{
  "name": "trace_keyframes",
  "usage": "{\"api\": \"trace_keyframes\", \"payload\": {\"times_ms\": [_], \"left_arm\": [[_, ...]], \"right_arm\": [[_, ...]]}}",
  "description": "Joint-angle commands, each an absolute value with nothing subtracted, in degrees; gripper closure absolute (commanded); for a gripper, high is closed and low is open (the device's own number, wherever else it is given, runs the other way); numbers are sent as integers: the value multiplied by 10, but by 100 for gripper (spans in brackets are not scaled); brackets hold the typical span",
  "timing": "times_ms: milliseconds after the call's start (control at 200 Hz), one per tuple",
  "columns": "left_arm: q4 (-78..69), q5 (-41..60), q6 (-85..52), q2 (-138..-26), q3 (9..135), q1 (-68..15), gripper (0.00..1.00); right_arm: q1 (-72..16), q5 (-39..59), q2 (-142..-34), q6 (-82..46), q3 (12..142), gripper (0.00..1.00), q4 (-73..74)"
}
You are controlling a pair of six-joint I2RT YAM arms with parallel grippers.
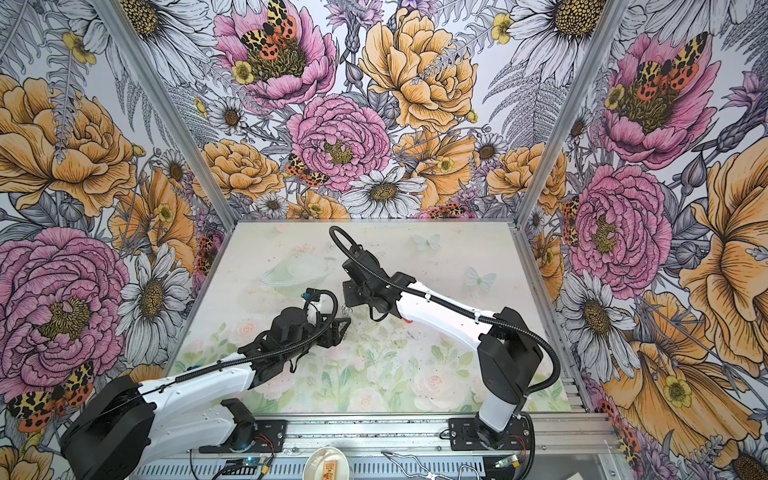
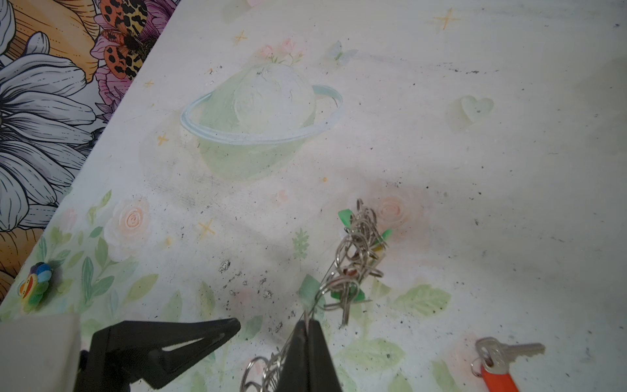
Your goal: Put the keys on the keyring
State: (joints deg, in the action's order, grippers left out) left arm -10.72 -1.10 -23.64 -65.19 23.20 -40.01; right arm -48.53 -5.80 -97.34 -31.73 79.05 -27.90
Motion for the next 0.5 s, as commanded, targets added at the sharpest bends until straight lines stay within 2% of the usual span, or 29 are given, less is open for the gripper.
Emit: {"api": "trace_keyframes", "payload": {"times_ms": [0,185,245,410,495], "left_arm": [[-90,-49,-222,-654,253,-403,34],[-116,-44,-218,-642,229,-387,56],[-124,-37,-216,-644,224,-380,60],[-128,-30,-199,-652,222,-373,63],[-131,-18,-185,-656,221,-372,60]], "right_arm": [[-487,-64,-973,-323,809,100,-257],[-487,-36,-976,-319,807,100,-257],[-487,-28,-973,-317,804,100,-257],[-485,-16,-967,-315,797,100,-258],[-485,-11,-966,-315,795,100,-259]]}}
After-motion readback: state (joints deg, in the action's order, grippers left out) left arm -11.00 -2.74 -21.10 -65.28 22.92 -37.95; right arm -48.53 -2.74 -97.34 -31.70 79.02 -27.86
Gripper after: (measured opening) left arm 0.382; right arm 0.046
